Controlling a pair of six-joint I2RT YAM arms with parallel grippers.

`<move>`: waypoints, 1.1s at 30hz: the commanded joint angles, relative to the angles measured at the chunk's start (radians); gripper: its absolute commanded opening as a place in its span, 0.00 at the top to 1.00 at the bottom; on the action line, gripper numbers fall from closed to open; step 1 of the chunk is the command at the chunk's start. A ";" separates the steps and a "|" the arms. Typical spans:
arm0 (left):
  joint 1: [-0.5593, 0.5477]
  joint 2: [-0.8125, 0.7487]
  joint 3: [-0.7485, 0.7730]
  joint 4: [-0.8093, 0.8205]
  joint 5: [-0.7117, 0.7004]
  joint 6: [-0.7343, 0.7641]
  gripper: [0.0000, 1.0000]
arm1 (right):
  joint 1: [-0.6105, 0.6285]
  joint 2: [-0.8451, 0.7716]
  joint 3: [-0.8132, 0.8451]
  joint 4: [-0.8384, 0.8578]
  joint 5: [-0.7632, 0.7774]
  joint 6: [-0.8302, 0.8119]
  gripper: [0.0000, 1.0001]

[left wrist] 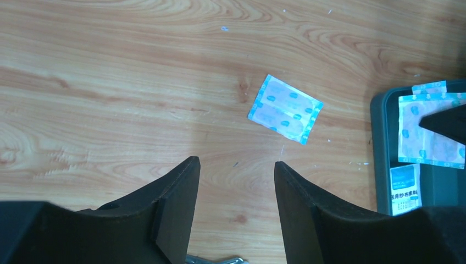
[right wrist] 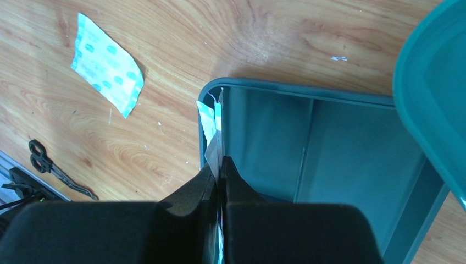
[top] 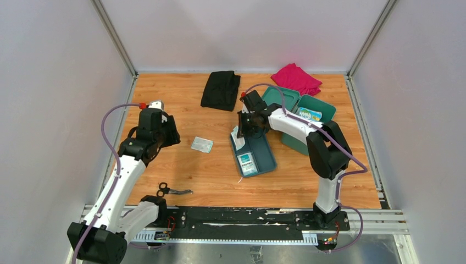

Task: Organize the medicine kit
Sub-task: Place the medical item at the medicine box compartment.

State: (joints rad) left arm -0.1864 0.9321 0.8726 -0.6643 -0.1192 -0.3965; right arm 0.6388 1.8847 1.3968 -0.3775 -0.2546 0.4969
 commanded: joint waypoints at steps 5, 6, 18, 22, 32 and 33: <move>0.001 -0.012 -0.023 -0.009 -0.028 0.022 0.44 | -0.010 0.052 0.000 -0.043 0.035 -0.018 0.97; 0.001 -0.013 -0.023 -0.009 -0.028 0.022 0.44 | -0.011 0.057 0.001 -0.042 0.028 -0.017 0.97; 0.001 -0.002 -0.023 -0.011 -0.027 0.024 0.50 | -0.011 0.081 0.013 -0.048 0.020 -0.015 0.83; 0.001 -0.001 -0.024 -0.012 -0.025 0.022 0.50 | -0.011 0.069 0.023 -0.070 0.038 -0.027 0.74; 0.001 -0.002 -0.026 -0.008 -0.020 0.022 0.50 | -0.010 0.041 0.059 -0.137 0.100 -0.072 0.59; 0.001 -0.003 -0.026 -0.009 -0.020 0.022 0.50 | -0.009 0.036 0.062 -0.146 0.109 -0.074 0.59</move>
State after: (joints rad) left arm -0.1864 0.9306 0.8566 -0.6769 -0.1371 -0.3889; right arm 0.6388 1.9572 1.4246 -0.4526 -0.1997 0.4576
